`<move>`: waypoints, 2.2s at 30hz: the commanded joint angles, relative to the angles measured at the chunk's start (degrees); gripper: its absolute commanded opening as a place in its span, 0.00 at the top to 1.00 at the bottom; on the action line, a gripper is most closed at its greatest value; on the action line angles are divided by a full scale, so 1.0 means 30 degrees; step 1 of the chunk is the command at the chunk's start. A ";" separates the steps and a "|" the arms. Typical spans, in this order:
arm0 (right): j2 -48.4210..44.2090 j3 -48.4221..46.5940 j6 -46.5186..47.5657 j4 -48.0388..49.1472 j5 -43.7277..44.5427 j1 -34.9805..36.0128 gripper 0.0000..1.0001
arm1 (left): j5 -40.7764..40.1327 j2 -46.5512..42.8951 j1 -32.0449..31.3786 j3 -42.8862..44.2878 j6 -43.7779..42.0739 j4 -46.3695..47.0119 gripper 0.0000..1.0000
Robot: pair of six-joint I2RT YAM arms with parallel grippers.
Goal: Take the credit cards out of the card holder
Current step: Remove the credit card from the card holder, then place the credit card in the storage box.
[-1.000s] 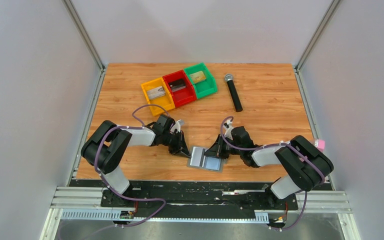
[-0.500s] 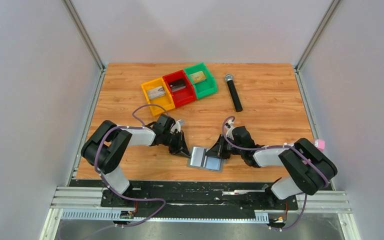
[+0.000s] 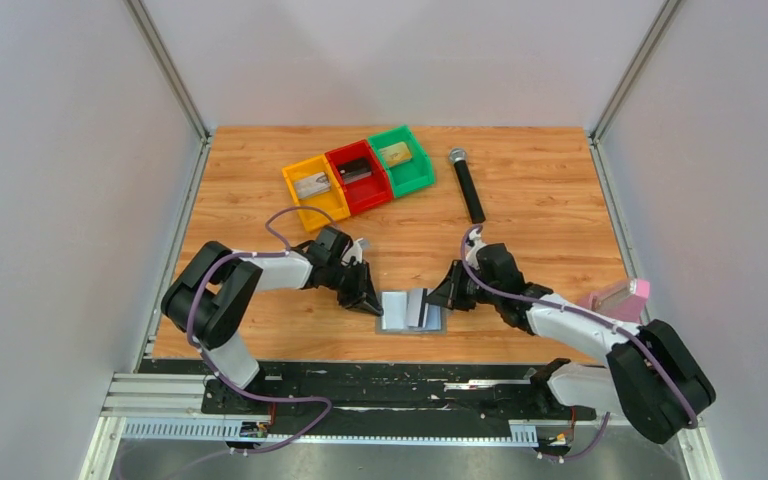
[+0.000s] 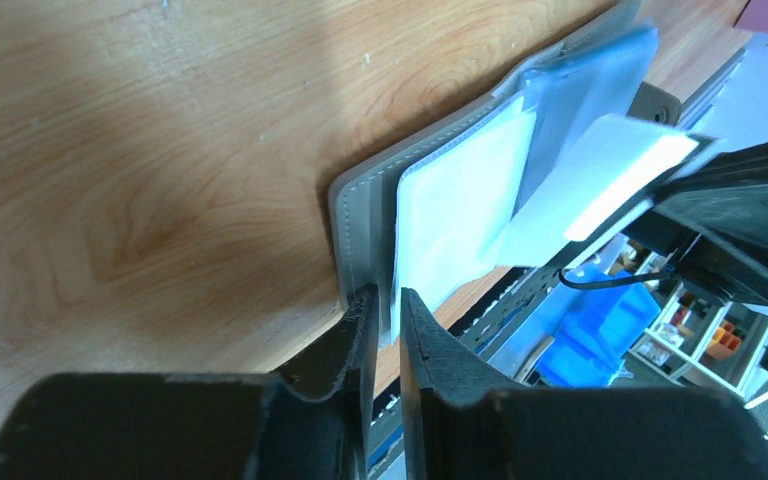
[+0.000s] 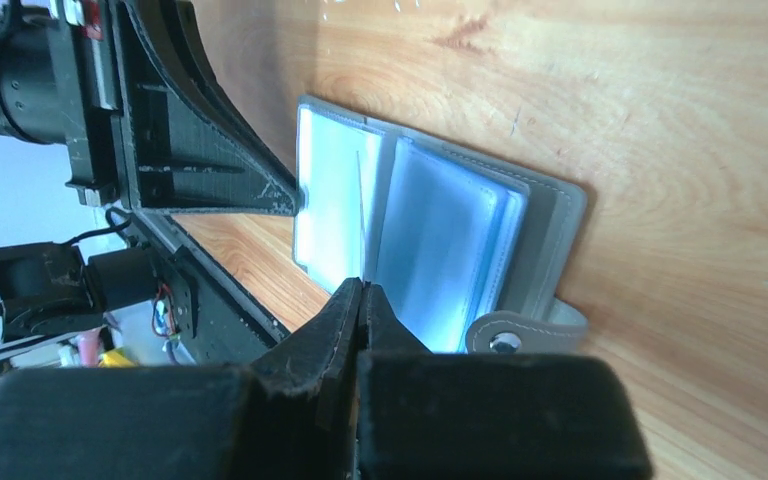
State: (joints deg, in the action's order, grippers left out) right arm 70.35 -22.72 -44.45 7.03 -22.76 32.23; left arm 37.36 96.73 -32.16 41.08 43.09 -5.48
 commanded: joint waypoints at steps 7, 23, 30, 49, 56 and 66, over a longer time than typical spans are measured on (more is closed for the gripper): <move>-0.3127 -0.3885 0.5740 -0.5656 0.3399 0.0442 1.00 | 0.0718 -0.2714 -0.0033 0.2773 0.0442 -0.2555 0.59; -0.5978 -0.3232 1.7315 -0.0266 1.4411 0.9238 1.00 | 0.0668 -0.8095 0.0500 0.3896 0.7088 -0.1972 0.37; -0.5287 -0.3651 1.8957 0.0143 1.6255 1.1237 1.00 | 0.0691 -0.8942 0.0497 0.2265 0.9187 0.0583 0.35; -0.1661 -0.4829 2.0271 0.1575 1.8205 1.3694 1.00 | 0.0767 -0.8269 0.0495 0.1474 0.9222 0.0451 0.49; -0.1374 -0.4710 2.0217 0.1887 1.8548 1.3808 1.00 | 0.0019 -0.8129 0.0498 0.1518 0.8049 -0.1158 0.48; -0.1389 -0.4468 2.0164 0.1797 1.8437 1.3808 1.00 | -0.0665 -0.7652 0.0496 0.1536 0.7146 -0.2019 0.48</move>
State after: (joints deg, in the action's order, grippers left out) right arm 66.39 -34.92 15.99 9.76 32.08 73.36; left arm 36.69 73.54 -30.72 45.69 66.70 -10.72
